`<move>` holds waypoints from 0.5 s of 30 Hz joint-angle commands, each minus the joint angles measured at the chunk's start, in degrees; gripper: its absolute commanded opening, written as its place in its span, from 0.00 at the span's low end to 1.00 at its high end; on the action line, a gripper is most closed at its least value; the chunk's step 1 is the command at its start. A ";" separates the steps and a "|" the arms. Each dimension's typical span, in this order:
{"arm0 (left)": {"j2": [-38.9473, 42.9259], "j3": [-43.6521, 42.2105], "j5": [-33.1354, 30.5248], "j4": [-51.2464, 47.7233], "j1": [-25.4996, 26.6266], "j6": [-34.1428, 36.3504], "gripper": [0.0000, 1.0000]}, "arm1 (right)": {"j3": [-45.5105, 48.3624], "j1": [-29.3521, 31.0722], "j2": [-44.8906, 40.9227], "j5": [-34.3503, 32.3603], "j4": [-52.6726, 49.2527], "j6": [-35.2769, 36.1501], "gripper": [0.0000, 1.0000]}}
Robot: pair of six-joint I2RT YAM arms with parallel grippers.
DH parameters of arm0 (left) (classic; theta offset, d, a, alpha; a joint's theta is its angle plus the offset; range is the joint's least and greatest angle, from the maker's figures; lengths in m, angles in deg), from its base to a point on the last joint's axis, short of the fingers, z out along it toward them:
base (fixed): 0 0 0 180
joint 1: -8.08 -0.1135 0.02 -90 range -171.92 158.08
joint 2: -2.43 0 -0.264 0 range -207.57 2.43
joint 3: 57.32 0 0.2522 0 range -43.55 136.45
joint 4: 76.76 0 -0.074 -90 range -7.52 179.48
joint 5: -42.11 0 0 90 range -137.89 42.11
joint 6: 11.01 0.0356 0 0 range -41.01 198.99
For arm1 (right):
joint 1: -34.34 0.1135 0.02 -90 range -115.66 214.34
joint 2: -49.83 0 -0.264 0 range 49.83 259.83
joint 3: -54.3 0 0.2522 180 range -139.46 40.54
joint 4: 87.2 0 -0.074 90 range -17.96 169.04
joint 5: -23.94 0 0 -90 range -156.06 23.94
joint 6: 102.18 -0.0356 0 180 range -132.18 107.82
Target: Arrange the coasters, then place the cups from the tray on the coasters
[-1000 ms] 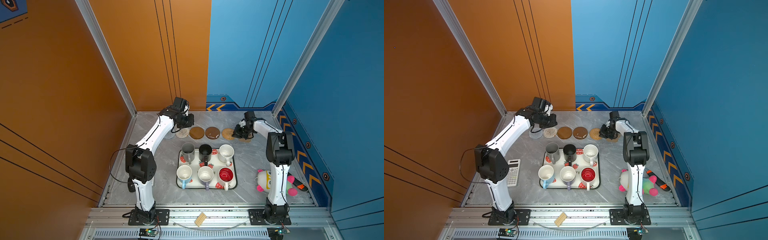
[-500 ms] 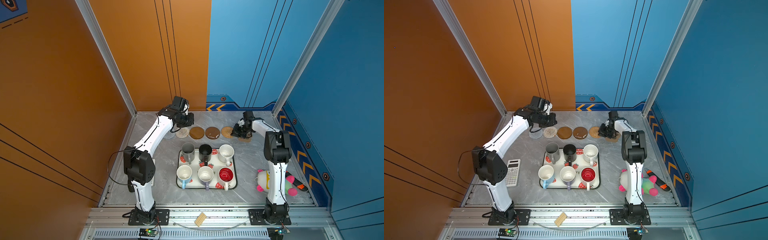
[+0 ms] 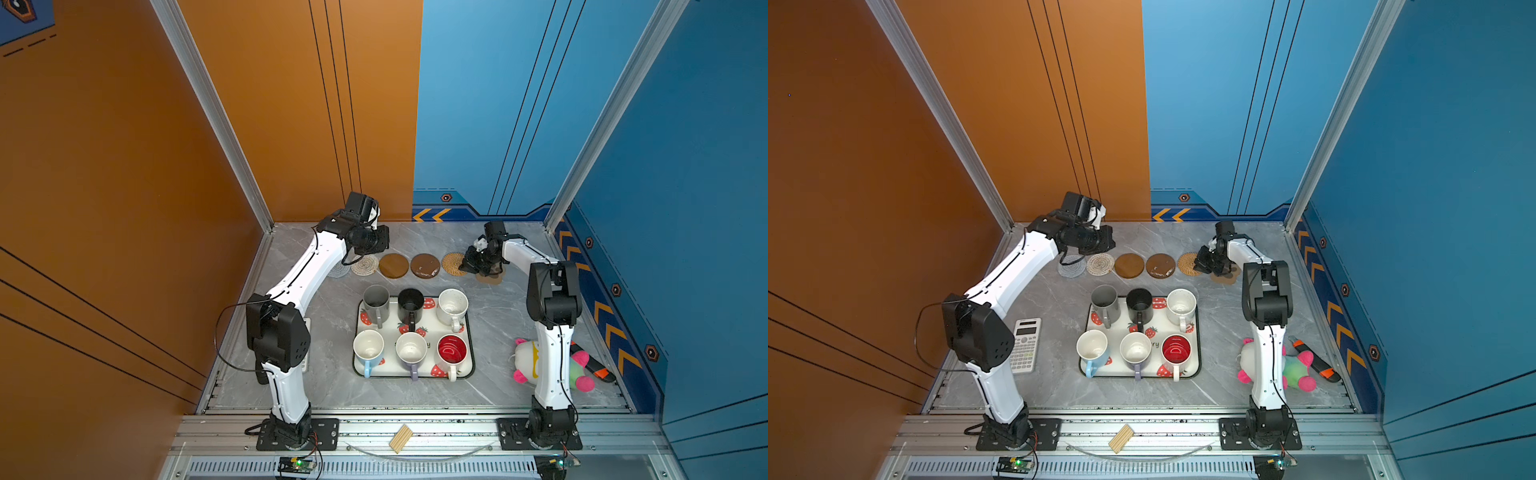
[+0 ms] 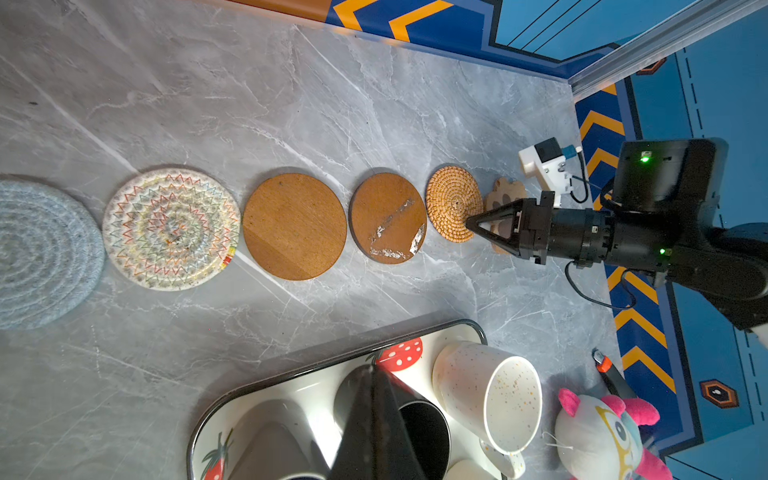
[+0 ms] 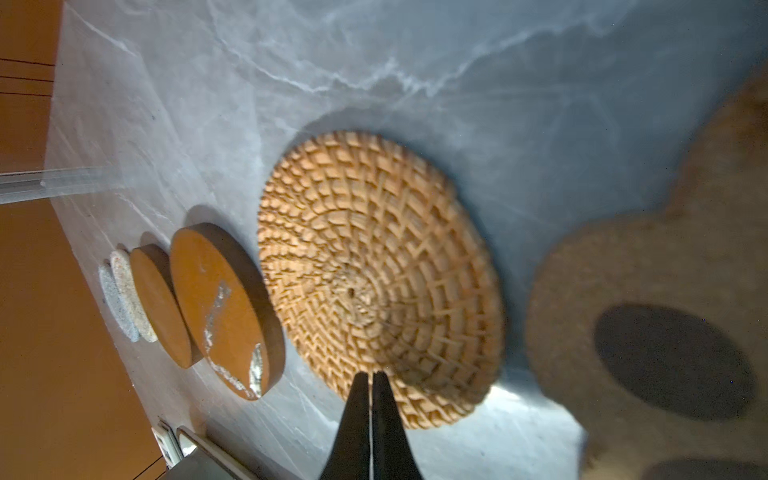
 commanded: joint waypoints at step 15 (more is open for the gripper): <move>3.54 -1.03 -1.83 1.02 1.05 -0.23 0.00 | 12.93 -8.56 -21.76 0.83 -0.89 3.11 0.22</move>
